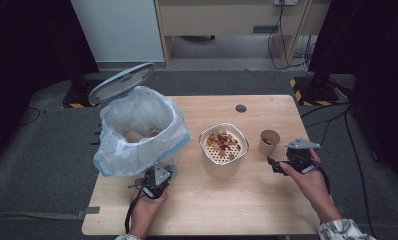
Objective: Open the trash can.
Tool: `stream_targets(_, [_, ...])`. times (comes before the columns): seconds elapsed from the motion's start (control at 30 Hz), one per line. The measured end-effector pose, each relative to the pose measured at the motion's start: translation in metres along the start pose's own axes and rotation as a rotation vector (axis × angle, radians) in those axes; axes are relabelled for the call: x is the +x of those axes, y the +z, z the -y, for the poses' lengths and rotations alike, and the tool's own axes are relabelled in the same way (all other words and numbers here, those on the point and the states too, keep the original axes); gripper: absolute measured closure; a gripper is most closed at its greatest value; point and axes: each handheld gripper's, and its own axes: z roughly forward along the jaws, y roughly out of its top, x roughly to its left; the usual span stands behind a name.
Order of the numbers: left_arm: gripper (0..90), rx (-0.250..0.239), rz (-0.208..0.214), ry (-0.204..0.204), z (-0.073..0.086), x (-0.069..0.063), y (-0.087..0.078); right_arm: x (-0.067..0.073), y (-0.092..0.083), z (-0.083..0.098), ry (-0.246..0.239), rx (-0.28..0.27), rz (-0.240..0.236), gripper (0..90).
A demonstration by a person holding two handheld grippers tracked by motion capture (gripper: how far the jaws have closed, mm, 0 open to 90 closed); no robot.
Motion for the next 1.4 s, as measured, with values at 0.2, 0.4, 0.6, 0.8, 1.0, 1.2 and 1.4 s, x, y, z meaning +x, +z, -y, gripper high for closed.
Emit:
stream_targets(0.2, [89.3, -0.001, 0.002, -0.003, 0.0, 0.0, 0.0, -0.002, 0.019, -0.012, -0.002, -0.01, 0.011, 6.5])
stream_targets(0.4, [89.3, -0.001, 0.004, -0.005, 0.0, 0.001, 0.0, -0.005, 0.038, -0.018, 0.002, -0.006, 0.046, 6.1])
stream_targets(0.6, [89.2, -0.001, 0.008, -0.007, 0.0, 0.001, 0.0, -0.006, 0.054, -0.017, 0.036, -0.007, 0.045, 6.9])
stream_targets(0.8, [89.2, -0.002, 0.004, -0.004, 0.0, 0.0, 0.0, -0.01, 0.067, -0.015, 0.081, -0.014, 0.049, 9.1])
stream_targets(1.0, [89.2, -0.002, 0.006, -0.006, 0.0, 0.001, 0.0, -0.016, 0.077, -0.012, 0.136, -0.046, 0.031, 14.9])
stream_targets(1.2, [89.2, -0.002, 0.005, -0.005, 0.0, 0.001, 0.0, -0.015, 0.08, -0.012, 0.143, -0.087, 0.012, 20.5])
stream_targets(1.4, [89.2, -0.002, 0.009, -0.009, 0.0, 0.001, 0.0, -0.015, 0.08, -0.011, 0.127, -0.092, 0.012, 25.1])
